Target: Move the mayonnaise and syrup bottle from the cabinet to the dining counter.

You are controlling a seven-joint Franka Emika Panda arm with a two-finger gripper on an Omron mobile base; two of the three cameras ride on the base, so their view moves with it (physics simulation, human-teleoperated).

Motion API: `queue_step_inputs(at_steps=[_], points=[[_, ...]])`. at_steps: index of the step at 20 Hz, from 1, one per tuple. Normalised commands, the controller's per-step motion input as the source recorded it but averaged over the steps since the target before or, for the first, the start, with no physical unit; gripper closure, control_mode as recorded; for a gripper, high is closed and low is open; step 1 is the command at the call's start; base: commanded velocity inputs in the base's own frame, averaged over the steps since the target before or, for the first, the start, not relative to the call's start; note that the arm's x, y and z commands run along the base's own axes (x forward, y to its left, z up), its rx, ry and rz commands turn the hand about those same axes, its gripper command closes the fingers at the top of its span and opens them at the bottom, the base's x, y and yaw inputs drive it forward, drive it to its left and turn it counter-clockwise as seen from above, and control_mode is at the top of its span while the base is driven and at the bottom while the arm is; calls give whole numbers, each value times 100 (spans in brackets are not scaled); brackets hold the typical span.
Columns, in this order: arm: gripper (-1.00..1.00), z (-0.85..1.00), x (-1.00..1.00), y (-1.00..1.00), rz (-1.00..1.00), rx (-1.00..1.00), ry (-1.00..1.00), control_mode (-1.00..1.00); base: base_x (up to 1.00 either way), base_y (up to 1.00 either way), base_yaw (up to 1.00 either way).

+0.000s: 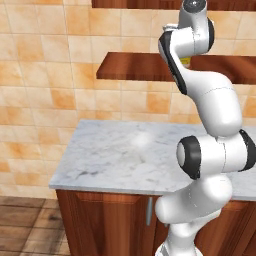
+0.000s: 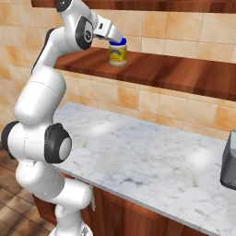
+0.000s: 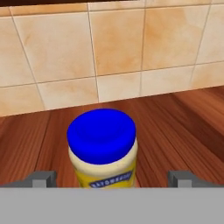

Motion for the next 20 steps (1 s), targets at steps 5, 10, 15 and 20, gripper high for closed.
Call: queue_step_inputs(at_steps=[5, 10, 15, 20], points=[[-100, -9, 18, -3, 0, 0, 0, -100, 0, 0, 0], [-100, -14, 14, -8, 0, 0, 0, -100, 0, 0, 0], [-100, -16, 20, -5, 0, 0, 0, -100, 0, 0, 0], [-100, -13, 29, -4, 0, 0, 0, -100, 0, 0, 0]])
